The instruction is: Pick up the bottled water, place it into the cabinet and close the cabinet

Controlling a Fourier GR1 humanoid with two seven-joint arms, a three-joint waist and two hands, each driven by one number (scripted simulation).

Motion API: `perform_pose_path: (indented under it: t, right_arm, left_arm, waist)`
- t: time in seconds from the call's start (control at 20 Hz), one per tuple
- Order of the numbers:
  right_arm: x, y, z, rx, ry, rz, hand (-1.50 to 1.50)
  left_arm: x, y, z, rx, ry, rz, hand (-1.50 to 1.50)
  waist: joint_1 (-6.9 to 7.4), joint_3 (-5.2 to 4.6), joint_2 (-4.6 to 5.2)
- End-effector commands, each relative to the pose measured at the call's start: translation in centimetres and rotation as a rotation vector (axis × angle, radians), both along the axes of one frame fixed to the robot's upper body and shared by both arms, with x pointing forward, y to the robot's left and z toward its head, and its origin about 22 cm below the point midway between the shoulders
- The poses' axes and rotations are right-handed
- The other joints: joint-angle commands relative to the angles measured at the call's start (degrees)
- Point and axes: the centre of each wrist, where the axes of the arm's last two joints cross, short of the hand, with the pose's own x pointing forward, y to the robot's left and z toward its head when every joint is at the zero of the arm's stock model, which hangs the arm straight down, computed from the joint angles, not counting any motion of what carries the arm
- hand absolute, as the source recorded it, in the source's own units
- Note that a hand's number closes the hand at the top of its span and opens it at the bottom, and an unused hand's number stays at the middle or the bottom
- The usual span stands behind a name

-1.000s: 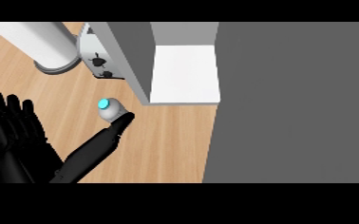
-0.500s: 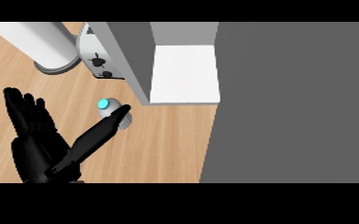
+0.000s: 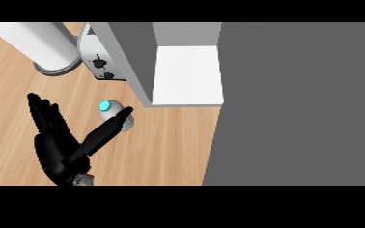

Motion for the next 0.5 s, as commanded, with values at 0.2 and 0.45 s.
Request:
perform_pose_path:
  t: [0.2,0.45]
  right_arm:
    - [-2.5,-1.6,2.4,-0.030,-0.071,-0.050,-1.50]
    - [-2.5,-1.4,3.0,-0.018,-0.057,-0.058,-1.50]
  left_arm:
    - [2.4,0.3,-4.4,-0.015,0.038,-0.024,-1.50]
    - [2.8,1.4,-6.8,-0.029,0.015,-0.063,-1.50]
  waist:
    - [-0.48,-0.01,0.02]
    - [0.04,0.02,0.01]
